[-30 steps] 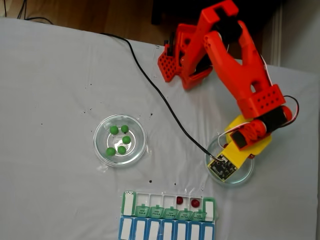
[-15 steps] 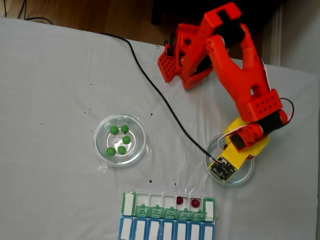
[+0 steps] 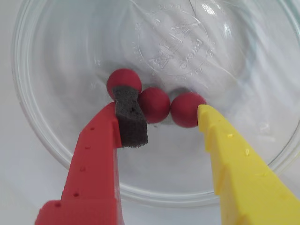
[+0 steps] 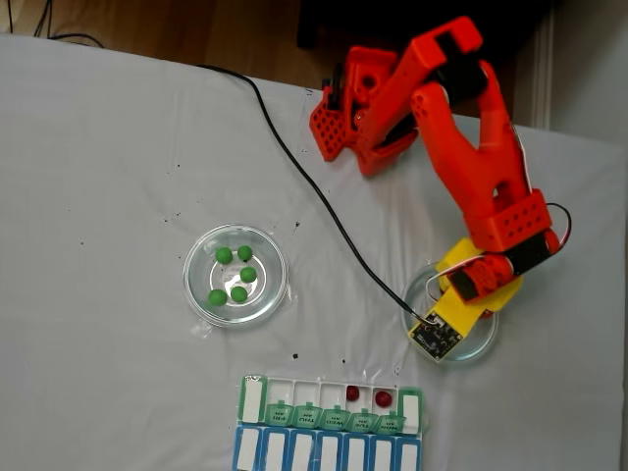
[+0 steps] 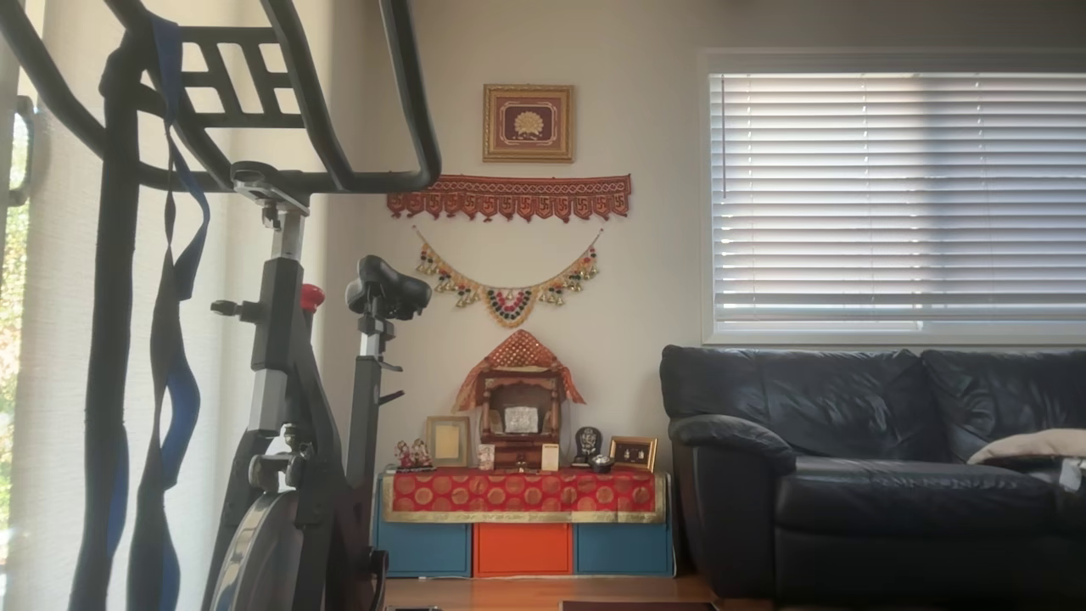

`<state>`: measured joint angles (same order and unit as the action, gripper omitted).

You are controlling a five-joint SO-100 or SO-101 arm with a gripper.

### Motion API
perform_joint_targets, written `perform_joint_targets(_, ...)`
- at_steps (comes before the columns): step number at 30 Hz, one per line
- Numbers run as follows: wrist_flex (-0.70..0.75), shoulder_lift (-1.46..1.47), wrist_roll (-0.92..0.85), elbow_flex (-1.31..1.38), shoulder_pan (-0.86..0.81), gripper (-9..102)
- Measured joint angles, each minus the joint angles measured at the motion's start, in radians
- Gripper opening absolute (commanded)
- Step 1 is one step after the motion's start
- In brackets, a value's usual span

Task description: Sort medicines into box.

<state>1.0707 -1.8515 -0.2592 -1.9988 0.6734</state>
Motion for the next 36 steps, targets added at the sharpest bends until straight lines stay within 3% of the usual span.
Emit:
perform_joint_targets(17,0.006,0.017,0.015,0.002,0.0,23)
perform_joint_targets(36,0.202,0.247,0.075,0.291,-0.029,19)
